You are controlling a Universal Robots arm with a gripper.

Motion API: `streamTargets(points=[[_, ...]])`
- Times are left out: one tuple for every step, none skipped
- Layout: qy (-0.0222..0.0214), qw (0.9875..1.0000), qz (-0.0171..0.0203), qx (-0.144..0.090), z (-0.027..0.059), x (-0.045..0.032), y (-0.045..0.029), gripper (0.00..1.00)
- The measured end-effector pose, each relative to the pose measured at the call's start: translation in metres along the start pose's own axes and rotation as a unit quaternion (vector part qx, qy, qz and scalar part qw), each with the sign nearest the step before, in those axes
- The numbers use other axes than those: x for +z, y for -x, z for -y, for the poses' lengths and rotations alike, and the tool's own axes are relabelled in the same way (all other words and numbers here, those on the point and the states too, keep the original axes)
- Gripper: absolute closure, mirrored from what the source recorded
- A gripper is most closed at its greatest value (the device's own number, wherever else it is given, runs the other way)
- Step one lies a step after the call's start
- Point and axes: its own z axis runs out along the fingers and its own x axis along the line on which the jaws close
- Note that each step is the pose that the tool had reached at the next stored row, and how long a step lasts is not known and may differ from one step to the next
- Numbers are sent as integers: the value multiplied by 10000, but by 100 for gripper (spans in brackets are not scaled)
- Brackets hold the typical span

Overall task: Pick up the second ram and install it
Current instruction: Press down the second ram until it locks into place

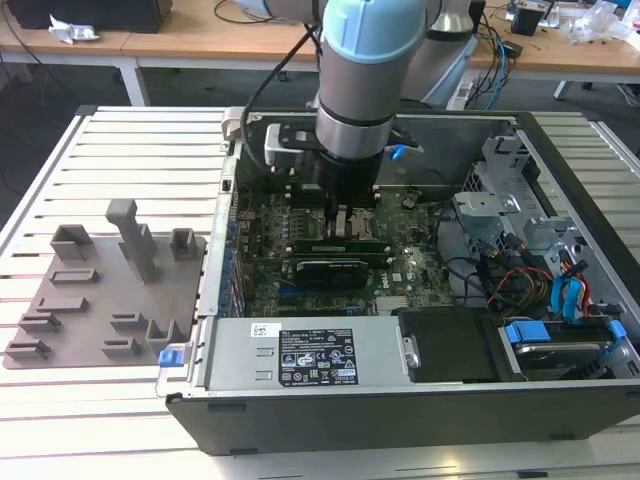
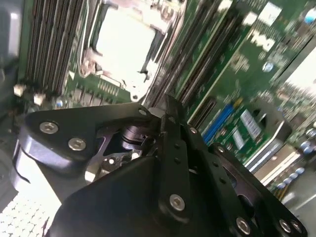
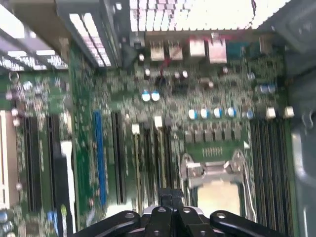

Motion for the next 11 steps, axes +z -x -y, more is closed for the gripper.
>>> streamTargets(points=[[-7,10000,0,0,-67,3,-9,89],[-13,10000,1,-1,-113,5,-14,89],[-14,10000,1,-1,-126,8,-15,89],[-14,10000,1,0,-130,11,-16,89],[-13,10000,-2,-1,-138,29,-19,89],[-12,10000,1,-1,-142,53,-21,89],[-13,10000,-3,0,-146,76,-24,89],[-12,10000,-3,-1,-148,82,-25,89],[-13,10000,0,-1,-148,88,-24,89],[-13,10000,-1,-1,-148,88,-25,89],[-16,10000,6,-1,-148,77,-22,89]])
